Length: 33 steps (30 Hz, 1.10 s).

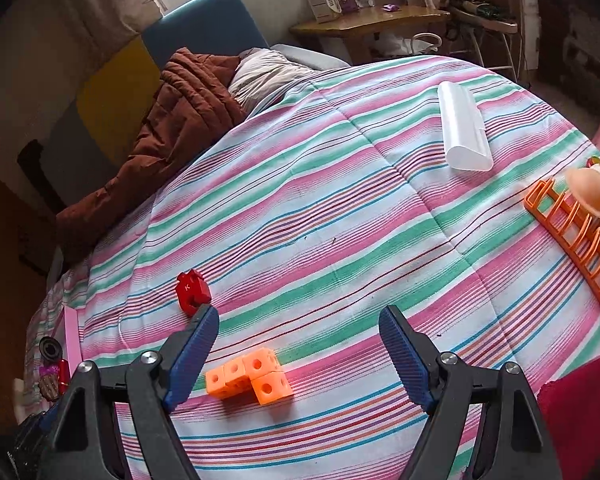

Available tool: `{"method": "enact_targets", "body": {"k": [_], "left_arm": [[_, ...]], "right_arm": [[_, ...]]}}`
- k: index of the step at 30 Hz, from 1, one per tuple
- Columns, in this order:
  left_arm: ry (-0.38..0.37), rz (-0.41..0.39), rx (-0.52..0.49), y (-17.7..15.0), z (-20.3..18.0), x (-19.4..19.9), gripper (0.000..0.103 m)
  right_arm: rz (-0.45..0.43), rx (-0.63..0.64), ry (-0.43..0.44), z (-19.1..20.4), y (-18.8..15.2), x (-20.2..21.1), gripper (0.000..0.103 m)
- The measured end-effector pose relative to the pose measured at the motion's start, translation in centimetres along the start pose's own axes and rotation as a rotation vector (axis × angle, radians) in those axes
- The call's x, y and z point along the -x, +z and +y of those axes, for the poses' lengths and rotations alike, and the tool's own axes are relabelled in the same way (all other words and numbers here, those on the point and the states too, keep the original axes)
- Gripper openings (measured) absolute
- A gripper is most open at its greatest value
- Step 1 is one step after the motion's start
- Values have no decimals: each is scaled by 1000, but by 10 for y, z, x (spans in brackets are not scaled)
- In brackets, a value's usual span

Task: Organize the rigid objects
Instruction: 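Move both tools back from the tray to the toy pile, then close the left tool on the red K puzzle piece while the right approaches the orange cubes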

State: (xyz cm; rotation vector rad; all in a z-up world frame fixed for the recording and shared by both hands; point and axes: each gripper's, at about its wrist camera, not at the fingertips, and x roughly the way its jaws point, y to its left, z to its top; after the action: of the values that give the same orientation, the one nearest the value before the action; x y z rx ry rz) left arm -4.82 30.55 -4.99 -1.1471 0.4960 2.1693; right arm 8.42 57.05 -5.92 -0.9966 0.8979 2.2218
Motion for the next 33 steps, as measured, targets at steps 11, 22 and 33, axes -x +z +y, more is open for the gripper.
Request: {"method": "enact_targets", "body": {"k": [11,22,33], "left_arm": [[-167,73,-3,60,-46,-59,41],[-210,165,109,100,-71,-128,57],[-149,128,51,70,-66,-117,36]], "right_arm": [[1,-61,19,-10,7,2,84],[4,-74,37,-12,9,2,84],[51,16,32,2,3,-11,83]]}}
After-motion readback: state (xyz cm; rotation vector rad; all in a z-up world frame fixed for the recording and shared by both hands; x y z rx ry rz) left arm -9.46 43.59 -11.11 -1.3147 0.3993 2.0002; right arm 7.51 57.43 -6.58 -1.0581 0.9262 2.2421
